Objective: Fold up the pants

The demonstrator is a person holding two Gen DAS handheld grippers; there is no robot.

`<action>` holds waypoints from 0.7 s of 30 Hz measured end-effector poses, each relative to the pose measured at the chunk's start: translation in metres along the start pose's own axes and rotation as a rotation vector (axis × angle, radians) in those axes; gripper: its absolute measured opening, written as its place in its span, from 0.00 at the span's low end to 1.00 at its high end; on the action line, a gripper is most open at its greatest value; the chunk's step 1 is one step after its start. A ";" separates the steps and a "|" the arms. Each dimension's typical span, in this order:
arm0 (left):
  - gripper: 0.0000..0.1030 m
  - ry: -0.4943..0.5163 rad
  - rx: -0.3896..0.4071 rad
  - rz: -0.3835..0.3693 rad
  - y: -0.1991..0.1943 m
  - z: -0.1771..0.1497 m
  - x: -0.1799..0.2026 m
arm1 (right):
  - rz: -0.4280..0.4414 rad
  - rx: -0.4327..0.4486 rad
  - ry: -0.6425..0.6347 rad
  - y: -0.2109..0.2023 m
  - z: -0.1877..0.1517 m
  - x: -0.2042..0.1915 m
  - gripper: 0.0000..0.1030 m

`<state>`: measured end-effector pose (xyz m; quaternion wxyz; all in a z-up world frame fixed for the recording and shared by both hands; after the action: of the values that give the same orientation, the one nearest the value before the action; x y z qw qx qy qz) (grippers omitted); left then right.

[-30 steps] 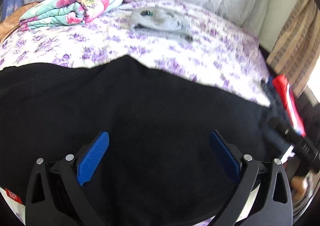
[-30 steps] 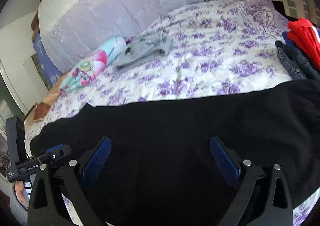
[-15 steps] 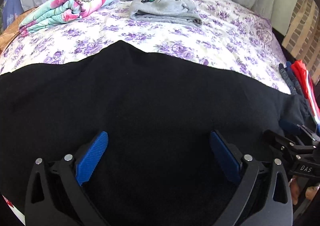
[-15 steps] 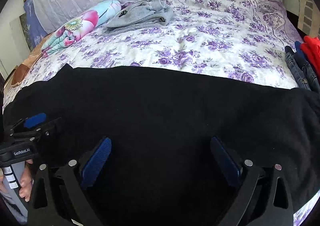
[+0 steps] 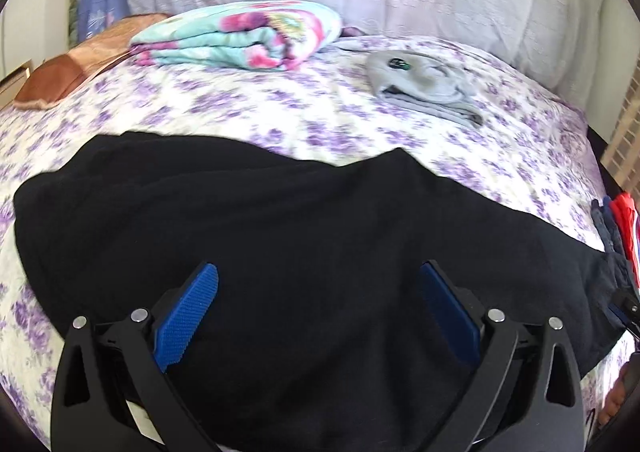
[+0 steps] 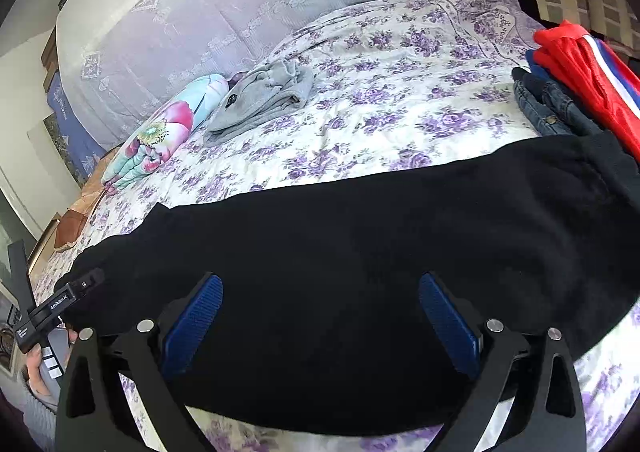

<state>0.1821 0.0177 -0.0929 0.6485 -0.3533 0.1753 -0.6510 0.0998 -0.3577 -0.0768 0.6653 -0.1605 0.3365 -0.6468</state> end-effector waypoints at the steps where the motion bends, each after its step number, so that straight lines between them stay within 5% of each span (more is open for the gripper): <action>1: 0.95 0.003 0.005 -0.002 0.000 -0.001 -0.006 | -0.009 -0.003 0.011 -0.007 -0.002 0.006 0.96; 12: 0.96 0.101 -0.029 0.049 0.012 -0.009 -0.009 | -0.108 0.085 0.333 -0.085 -0.040 0.108 0.96; 21: 0.96 0.080 -0.019 0.014 0.010 -0.010 -0.013 | -0.083 0.109 0.534 -0.062 -0.035 0.159 0.97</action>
<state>0.1813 0.0266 -0.1094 0.6422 -0.3321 0.2098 -0.6582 0.0196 -0.5105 -0.0999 0.5336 0.0383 0.4577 -0.7101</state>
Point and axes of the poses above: each gripper's, at about its wrist camera, not at the fingertips, and y roughly the way its jaws point, x to its right, z to its top, the point moved 1 cm from there along y, roughly the way its jaws point, and after that the axes turned 7 degrees about -y, right-handed, at the moved point
